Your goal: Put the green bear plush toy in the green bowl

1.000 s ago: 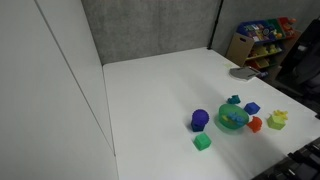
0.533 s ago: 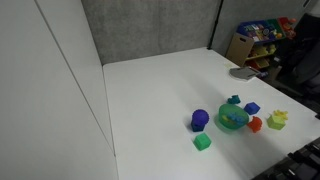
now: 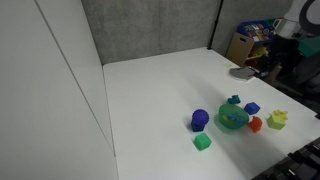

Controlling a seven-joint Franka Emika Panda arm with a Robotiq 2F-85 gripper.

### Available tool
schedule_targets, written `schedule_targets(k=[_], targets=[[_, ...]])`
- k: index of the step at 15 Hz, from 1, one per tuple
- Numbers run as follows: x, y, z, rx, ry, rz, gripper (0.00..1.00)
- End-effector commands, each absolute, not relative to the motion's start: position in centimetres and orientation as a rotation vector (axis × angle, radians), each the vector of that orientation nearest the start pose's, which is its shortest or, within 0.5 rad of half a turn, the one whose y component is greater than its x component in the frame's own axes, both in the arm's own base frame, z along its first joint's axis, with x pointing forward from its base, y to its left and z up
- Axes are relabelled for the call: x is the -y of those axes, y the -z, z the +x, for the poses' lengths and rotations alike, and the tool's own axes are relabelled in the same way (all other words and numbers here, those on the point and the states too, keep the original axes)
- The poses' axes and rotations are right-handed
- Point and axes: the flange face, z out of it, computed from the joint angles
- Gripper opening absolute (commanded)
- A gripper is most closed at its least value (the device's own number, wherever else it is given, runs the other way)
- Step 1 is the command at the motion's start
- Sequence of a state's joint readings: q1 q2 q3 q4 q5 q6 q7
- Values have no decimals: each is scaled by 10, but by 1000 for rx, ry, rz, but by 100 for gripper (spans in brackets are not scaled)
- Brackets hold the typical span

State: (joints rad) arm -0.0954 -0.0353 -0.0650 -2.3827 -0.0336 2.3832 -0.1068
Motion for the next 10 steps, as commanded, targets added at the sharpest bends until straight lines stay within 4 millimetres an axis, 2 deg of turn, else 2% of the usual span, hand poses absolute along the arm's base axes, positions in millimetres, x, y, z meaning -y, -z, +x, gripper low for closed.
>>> schedule_targets(k=[1, 10], targets=[[92, -309, 524, -3, 51, -3216, 100], [127, -212, 586, -46, -24, -3255, 100]])
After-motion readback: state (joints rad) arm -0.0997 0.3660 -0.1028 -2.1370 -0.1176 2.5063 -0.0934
